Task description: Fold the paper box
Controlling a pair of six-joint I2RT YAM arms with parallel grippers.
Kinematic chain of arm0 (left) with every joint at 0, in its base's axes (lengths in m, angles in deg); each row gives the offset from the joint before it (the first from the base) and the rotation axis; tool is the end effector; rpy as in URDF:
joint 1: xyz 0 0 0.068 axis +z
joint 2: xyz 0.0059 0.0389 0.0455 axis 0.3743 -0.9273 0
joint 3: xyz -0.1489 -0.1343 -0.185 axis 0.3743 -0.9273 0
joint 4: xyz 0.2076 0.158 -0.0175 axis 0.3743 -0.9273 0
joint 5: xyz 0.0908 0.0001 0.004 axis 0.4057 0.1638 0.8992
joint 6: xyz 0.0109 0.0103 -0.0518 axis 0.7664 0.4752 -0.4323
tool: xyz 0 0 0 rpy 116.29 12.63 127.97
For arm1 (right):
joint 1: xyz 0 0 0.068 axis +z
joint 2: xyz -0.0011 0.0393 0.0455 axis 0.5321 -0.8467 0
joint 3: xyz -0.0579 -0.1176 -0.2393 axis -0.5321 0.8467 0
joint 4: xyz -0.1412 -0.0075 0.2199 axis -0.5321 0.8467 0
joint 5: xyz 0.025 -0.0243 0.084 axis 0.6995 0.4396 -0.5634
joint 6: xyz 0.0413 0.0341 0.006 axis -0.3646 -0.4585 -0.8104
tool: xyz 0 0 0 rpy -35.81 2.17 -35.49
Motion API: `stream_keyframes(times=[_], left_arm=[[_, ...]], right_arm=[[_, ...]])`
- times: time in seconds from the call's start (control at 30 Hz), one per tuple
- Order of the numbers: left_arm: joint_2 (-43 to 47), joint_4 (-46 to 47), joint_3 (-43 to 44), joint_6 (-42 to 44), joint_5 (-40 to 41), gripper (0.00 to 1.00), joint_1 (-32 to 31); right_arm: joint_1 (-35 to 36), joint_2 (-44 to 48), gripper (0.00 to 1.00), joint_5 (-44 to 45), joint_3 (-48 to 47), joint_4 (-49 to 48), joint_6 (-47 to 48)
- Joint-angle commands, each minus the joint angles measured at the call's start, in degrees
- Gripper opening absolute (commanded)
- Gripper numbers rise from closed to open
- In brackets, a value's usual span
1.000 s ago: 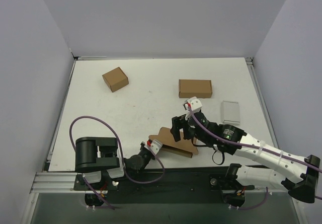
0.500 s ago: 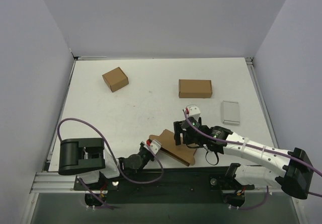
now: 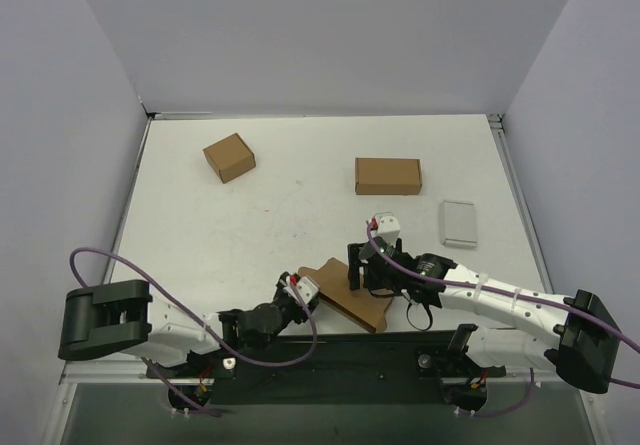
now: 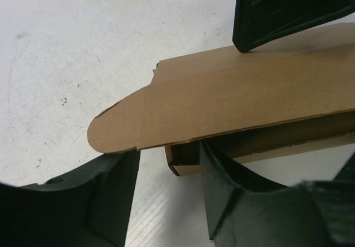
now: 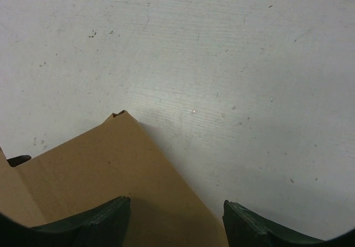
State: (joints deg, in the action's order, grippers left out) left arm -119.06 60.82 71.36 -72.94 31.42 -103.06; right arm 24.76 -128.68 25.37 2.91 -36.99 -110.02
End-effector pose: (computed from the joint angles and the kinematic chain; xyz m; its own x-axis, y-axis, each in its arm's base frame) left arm 0.0545 -0.1988 0.1476 -0.0488 0.2031 -0.9779 0.6551 0.7456 0.1221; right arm 0.1350 0.1912 0.2285 -0.7157 0.0342 -0.6975 -0.3270 0.8661 0.3780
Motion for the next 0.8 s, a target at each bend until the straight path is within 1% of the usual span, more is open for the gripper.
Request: stream_keyframes(times=[0.0,0.07,0.17,0.2,0.23,0.27,0.33,0.37,0.43,0.5,0.53,0.6,0.63,0.67,0.73,0.77], left_arm=[[7.60,-13.20,1.31,-4.97,-2.56,0.59,-0.22],[13.22,-17.36,1.22,-6.73,-3.96,0.60,-0.22],[21.92,-27.97,1.05,-9.01,-7.56,0.62,-0.13],[24.12,-30.19,1.40,-9.55,-8.27,0.62,0.04],[28.57,-32.47,1.57,-10.16,-10.19,0.62,0.13],[30.71,-36.93,1.92,-11.04,-11.08,0.62,0.22],[36.41,-41.44,3.24,-12.10,-13.02,0.62,0.48],[38.18,-45.72,3.94,-13.23,-15.03,0.62,0.57],[42.22,-49.44,6.48,-14.38,-16.97,0.64,1.18],[43.82,-54.53,10.34,-16.58,-20.40,0.66,2.41],[43.74,-55.34,11.76,-17.28,-21.97,0.67,4.33],[42.25,-58.58,15.71,-19.92,-25.05,0.69,6.88],[39.72,-59.47,19.82,-20.79,-26.37,0.69,8.81],[38.22,-61.04,21.86,-22.72,-29.26,0.69,12.57],[33.29,-62.20,25.46,-26.49,-31.65,0.71,16.81],[31.71,-62.55,28.09,-27.73,-33.31,0.72,20.83]], right_arm=[[-0.48,-0.04,0.68,2.52,0.93,-0.14,-1.08],[-0.39,-0.57,0.67,2.87,1.02,-0.14,-1.16],[-0.30,-1.01,0.67,3.31,1.20,-0.14,-1.34],[-0.30,-1.27,0.68,3.49,1.20,-0.14,-1.25],[-0.13,-1.36,0.67,3.58,1.20,-0.14,-1.43],[-0.21,-1.36,0.67,3.58,1.20,0.03,-1.52],[-0.13,-1.45,0.67,4.02,1.11,-0.05,-1.43],[0.05,-1.45,0.67,3.93,1.19,0.03,-1.60],[0.14,-1.62,0.67,4.28,1.11,0.12,-1.52],[0.31,-1.62,0.67,4.28,1.11,0.30,-1.60],[0.31,-1.62,0.67,4.37,1.11,0.30,-1.61],[0.40,-1.62,0.67,4.46,1.11,0.30,-1.60],[0.40,-1.62,0.67,4.81,1.11,0.30,-1.52],[0.40,-1.45,0.67,4.81,1.11,0.39,-1.43],[0.49,-1.45,0.67,5.42,1.19,0.65,-1.43],[0.49,-1.36,0.68,5.69,1.20,0.82,-1.43]])
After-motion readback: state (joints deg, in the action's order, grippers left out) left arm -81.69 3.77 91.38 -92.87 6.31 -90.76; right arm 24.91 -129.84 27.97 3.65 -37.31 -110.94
